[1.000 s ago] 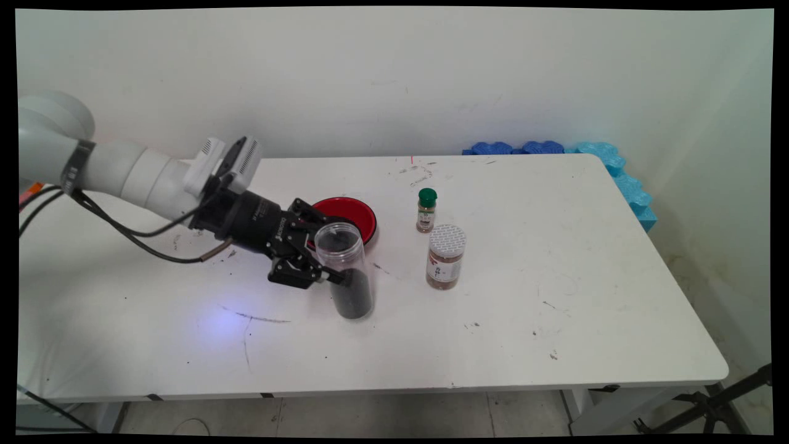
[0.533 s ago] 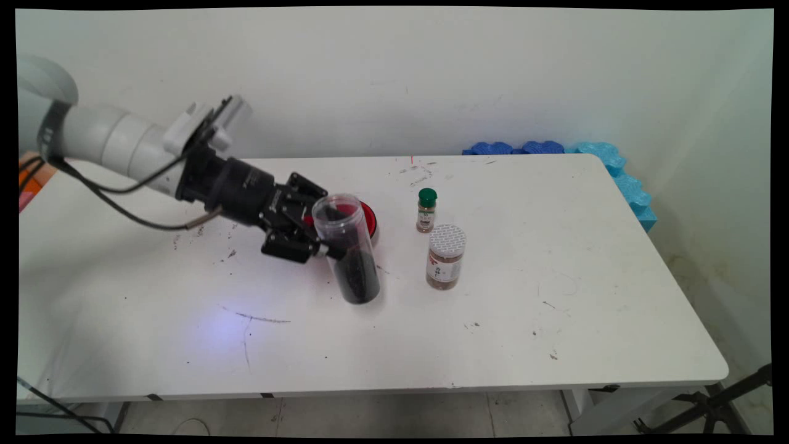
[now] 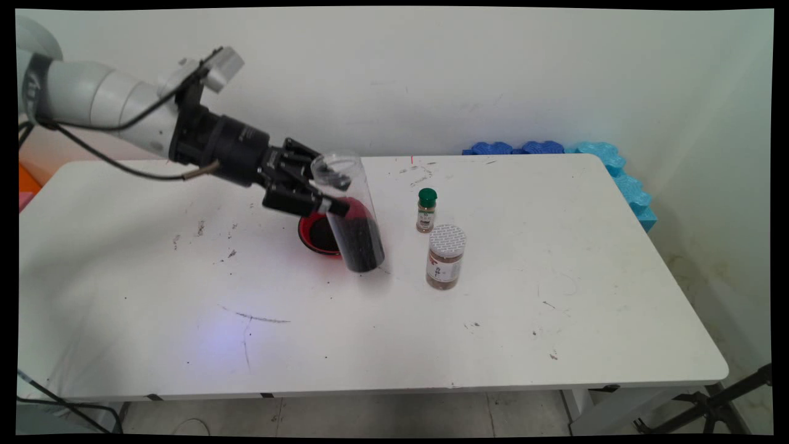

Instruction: Pour the black seasoning powder in the red bowl

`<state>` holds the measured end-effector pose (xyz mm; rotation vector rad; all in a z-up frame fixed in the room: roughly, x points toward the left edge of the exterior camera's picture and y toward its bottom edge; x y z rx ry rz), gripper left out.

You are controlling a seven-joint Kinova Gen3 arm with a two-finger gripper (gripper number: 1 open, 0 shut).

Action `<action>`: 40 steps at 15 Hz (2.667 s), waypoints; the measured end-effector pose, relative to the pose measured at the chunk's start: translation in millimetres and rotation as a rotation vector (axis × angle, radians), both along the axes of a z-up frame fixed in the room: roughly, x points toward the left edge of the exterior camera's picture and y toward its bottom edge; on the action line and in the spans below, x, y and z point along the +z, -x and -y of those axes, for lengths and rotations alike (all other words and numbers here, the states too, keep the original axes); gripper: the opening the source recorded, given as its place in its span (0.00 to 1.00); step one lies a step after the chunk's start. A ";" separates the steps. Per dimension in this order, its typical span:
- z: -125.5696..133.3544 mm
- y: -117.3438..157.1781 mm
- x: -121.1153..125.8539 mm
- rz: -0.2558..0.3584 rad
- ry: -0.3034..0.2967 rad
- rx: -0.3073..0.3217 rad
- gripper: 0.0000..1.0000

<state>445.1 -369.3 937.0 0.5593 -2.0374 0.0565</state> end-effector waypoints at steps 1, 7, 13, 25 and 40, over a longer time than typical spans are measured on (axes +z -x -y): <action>2.5 -1.5 2.3 -0.008 -0.012 0.016 0.00; 23.7 -12.3 17.3 -0.080 -0.139 0.160 0.00; 38.0 -19.8 16.9 -0.153 -0.348 0.318 0.00; 48.6 -32.7 -4.2 -0.260 -0.750 0.594 0.00; 52.2 -31.1 -27.0 -0.441 -1.207 0.834 0.00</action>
